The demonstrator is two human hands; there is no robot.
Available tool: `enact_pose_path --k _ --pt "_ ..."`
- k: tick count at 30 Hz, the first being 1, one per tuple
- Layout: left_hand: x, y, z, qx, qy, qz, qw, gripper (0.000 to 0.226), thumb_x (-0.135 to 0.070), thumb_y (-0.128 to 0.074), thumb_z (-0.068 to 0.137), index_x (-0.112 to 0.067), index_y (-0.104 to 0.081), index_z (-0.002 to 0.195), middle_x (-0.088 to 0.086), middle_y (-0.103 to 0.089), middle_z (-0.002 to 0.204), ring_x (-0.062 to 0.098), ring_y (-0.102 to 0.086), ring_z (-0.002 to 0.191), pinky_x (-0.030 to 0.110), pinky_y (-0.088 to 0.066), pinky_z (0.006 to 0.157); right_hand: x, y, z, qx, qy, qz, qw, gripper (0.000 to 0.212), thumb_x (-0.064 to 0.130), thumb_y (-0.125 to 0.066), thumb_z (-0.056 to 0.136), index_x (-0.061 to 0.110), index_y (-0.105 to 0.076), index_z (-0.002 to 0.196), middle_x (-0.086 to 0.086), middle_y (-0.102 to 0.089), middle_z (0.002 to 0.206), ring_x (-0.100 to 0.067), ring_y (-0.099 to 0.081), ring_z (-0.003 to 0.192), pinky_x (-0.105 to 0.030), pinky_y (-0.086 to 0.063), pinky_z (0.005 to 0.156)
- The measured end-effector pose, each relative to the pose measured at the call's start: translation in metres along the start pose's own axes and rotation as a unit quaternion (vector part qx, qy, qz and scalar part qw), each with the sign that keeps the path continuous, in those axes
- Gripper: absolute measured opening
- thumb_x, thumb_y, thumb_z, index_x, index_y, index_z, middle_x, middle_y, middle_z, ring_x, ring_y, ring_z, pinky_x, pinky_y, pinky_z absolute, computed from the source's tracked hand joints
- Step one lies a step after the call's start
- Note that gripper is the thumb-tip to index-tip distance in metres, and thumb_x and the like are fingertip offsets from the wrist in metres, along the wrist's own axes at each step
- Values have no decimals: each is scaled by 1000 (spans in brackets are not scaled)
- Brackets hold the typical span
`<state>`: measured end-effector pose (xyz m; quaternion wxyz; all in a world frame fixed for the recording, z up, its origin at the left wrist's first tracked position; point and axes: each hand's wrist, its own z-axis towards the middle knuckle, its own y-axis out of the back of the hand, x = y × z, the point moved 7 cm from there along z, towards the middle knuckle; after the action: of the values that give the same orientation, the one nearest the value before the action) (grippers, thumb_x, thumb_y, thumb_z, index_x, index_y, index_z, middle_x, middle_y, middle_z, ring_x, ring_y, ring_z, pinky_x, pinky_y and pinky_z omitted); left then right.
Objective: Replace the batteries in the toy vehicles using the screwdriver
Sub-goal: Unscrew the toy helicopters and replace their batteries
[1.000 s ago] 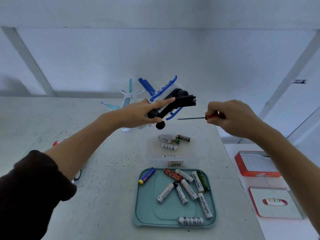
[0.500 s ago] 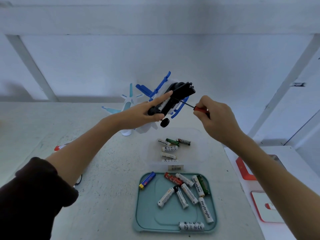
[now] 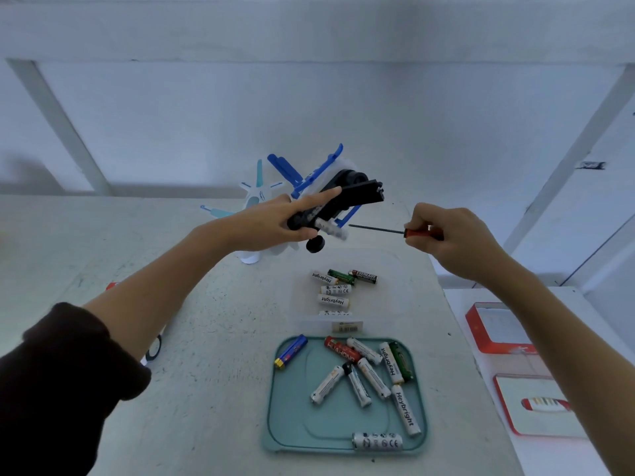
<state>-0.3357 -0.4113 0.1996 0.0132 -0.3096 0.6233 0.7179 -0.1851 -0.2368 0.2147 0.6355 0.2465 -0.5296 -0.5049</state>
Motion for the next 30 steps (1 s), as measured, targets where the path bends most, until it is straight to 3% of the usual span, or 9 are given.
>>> enact_pose_path --k 6,8,11,16,19,22,26,30 --pt "0 -3 3 -18 -2 17 1000 62 -49 -44 94 -74 1 127 4 -43 102 20 -45 87 27 -34 79 14 -7 -2 -29 19 31 999 14 14 -62 85 19 -50 78 4 -68 82 -12 -52 58 -39 -50 65" --pt "-1 -4 3 -35 -8 13 999 62 -47 -45 95 -73 1 127 5 -44 106 21 -46 89 27 -34 80 29 -17 -3 -22 39 30 999 13 15 -60 87 17 -50 79 1 -67 79 -9 -50 56 -38 -49 63" --pt "-4 -6 2 -63 -18 8 998 63 -44 -46 96 -72 1 128 5 -44 106 18 -45 87 20 -35 76 47 -32 -3 -13 56 15 998 12 16 -56 89 13 -48 81 -5 -65 76 -18 -50 57 -37 -47 61" --pt "-5 -4 1 -100 -21 -3 995 63 -43 -46 96 -70 1 128 4 -42 101 11 -41 81 13 -31 73 57 -40 0 -29 55 -19 998 12 16 -50 92 11 -44 83 -5 -58 71 -23 -46 57 -36 -41 56" --pt "-3 -2 0 -129 -10 -31 991 62 -43 -46 96 -69 0 128 8 -43 102 18 -43 83 14 -32 72 66 -43 -5 -80 82 -53 992 11 15 -46 91 9 -46 82 -1 -49 65 -26 -43 49 -34 -37 45" --pt "-3 0 0 -148 -5 -47 988 61 -42 -46 96 -68 -1 128 9 -43 101 18 -42 81 16 -32 70 72 -45 -11 -137 112 -76 981 19 19 -39 90 7 -48 78 0 -44 59 -21 -32 35 -28 -27 32" --pt "-3 0 1 -161 -4 -49 986 63 -43 -45 96 -73 2 124 8 -43 99 18 -43 81 18 -33 70 73 -47 -15 -160 125 -86 975 24 19 -36 89 5 -50 74 -2 -46 58 -15 -20 34 -21 -16 30" --pt "-2 3 4 -170 1 -112 979 64 -39 -47 97 -73 -2 128 14 -47 116 31 -48 96 34 -44 86 75 -45 -18 -170 126 -70 975 24 16 -38 89 4 -50 72 -4 -46 59 -15 -18 36 -21 -16 32"
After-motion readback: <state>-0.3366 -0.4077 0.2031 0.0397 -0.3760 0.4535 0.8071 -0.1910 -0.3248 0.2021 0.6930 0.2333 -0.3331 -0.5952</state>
